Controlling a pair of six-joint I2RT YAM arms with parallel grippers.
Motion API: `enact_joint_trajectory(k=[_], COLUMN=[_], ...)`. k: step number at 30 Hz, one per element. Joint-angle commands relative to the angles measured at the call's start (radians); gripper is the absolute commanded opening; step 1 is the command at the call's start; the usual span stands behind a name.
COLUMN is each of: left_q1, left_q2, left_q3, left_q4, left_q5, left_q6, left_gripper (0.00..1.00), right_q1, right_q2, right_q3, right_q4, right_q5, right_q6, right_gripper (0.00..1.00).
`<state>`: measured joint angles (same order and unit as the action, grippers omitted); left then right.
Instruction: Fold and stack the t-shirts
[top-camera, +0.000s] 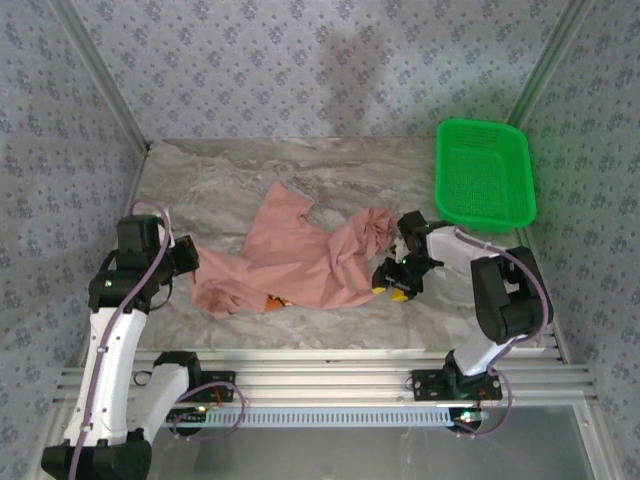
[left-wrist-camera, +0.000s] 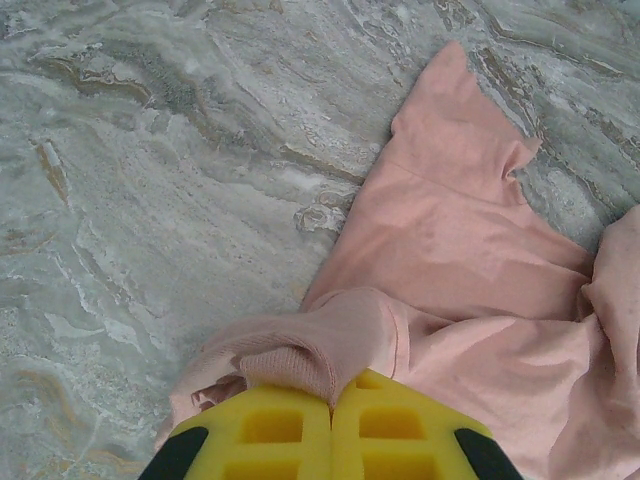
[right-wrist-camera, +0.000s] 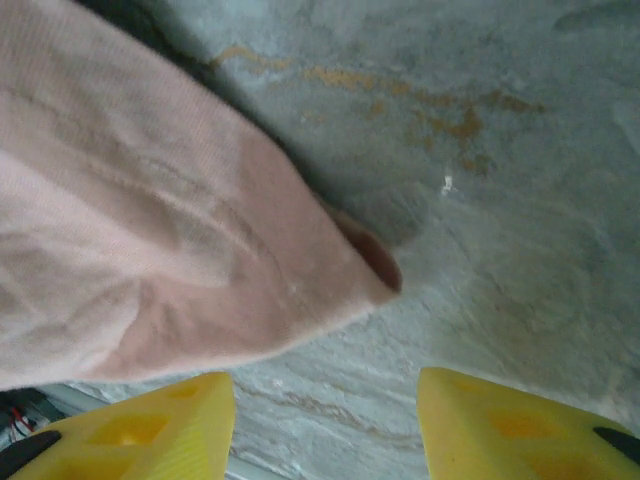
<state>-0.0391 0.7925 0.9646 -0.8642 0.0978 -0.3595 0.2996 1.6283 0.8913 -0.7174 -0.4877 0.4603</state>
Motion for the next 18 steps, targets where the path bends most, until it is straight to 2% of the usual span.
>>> enact_joint_trajectory(k=[1, 11, 14, 18], left_q1=[0.005, 0.01, 0.011, 0.014], left_q2=[-0.022, -0.041, -0.049, -0.054], left_q3=[0.021, 0.037, 0.039, 0.054], left_q4=[-0.009, -0.036, -0.044, -0.047], left_q5=[0.011, -0.012, -0.019, -0.024], left_q6=[0.006, 0.027, 0.033, 0.036], left_gripper=[0.0, 0.0, 0.0, 0.0], right_q1=[0.005, 0.027, 0.027, 0.017], right_q2=[0.025, 0.137, 0.134, 0.09], right_q3=[-0.001, 0.098, 0.088, 0.1], right_q4=[0.1, 0.046, 0.041, 0.039], right_q5=[-0.038, -0.009, 0.0, -0.003], right_q6=[0.068, 0.069, 0.081, 0.103], right_gripper=[0.52, 0.42, 0.32, 0.14])
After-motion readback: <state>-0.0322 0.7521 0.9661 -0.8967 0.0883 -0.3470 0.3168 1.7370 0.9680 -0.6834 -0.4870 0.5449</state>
